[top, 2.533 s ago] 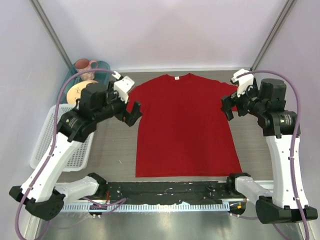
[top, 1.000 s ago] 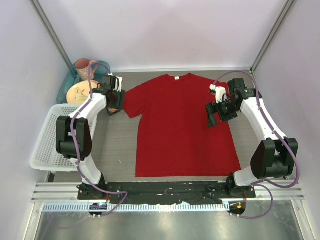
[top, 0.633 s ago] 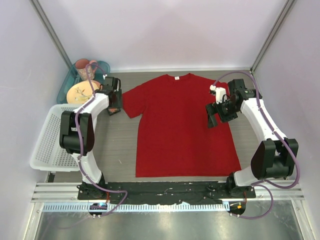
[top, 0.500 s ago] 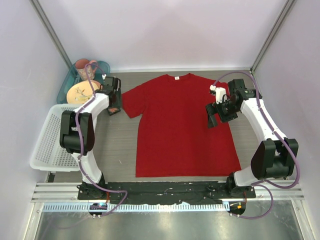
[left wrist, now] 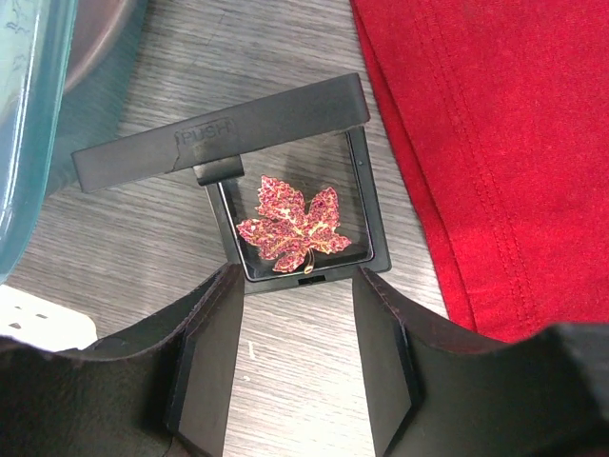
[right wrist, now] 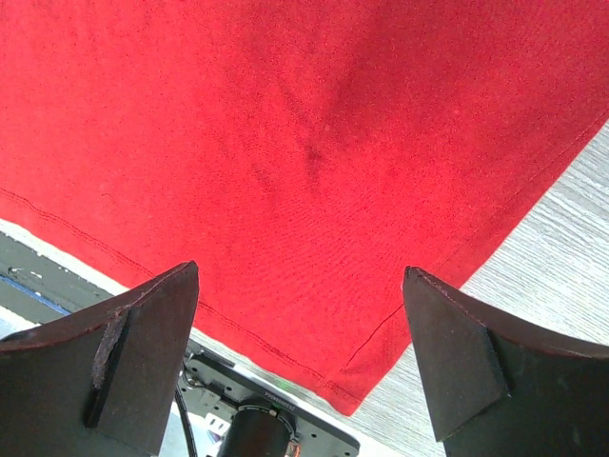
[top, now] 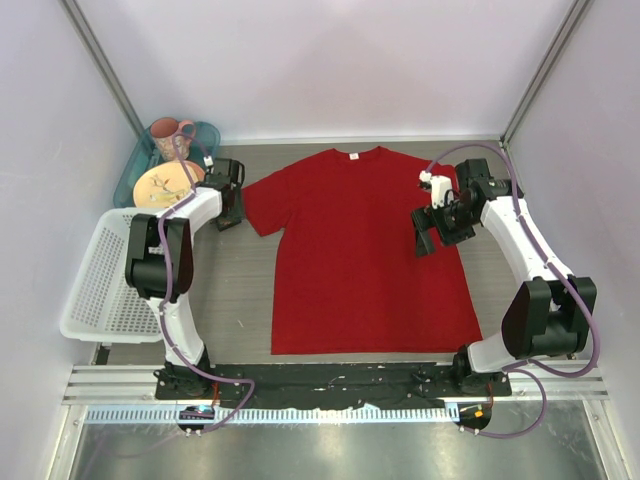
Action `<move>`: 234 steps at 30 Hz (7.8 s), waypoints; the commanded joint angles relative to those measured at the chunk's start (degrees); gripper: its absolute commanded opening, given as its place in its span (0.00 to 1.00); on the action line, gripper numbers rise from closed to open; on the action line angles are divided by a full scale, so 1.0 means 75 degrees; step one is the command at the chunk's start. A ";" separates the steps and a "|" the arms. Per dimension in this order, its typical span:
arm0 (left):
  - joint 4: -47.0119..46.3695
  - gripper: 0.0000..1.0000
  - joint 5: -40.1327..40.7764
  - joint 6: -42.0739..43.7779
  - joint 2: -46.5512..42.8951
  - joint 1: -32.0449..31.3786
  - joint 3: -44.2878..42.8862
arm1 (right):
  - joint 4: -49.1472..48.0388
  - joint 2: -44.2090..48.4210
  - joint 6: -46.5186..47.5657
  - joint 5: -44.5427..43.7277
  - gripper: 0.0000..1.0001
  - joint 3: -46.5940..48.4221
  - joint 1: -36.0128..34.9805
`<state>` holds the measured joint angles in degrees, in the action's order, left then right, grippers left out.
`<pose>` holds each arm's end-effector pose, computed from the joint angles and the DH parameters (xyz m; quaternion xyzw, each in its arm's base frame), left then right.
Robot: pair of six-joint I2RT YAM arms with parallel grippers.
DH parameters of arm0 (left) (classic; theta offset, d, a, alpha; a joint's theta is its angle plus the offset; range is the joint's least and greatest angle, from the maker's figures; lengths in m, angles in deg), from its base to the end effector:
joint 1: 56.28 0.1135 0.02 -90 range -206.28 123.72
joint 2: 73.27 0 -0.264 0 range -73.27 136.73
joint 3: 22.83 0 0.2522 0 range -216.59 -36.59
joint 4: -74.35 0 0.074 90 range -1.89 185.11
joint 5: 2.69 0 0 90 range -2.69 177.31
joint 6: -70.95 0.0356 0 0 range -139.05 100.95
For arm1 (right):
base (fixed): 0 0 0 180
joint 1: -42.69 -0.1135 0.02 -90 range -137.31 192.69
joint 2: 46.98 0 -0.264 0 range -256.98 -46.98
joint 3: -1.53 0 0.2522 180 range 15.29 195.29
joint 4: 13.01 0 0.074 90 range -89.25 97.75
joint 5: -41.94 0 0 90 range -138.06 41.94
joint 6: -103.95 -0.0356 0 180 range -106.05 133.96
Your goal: Pin the brooch onto the clothing
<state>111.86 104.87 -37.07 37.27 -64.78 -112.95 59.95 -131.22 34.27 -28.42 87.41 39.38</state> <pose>0.4034 -0.0494 0.1813 -0.1208 0.9431 0.0802 0.2994 0.2789 0.0281 0.2815 -0.2262 0.9460 0.1428 0.1830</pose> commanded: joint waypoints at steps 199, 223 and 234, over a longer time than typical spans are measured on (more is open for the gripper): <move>-0.0729 0.50 -1.0685 -0.2777 -0.3583 -0.1973 0.0560 | -1.1561 0.4741 1.0440 -0.0685 0.01 -0.6100 -0.6542; 0.0723 0.49 -1.0100 -0.1055 -0.3489 -0.2828 -0.0002 | -0.9886 0.4952 1.0475 -0.0650 0.01 -0.5585 -0.6707; 0.0970 0.44 -0.9783 -0.0902 -0.3278 -0.3098 -0.0342 | -0.9300 0.5092 1.0884 -0.0614 0.01 -0.5432 -0.6754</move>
<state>118.44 31.19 -45.11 11.89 -87.44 -112.58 -10.86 -93.93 114.18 -33.45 43.78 -10.65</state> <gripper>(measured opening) 0.448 0.015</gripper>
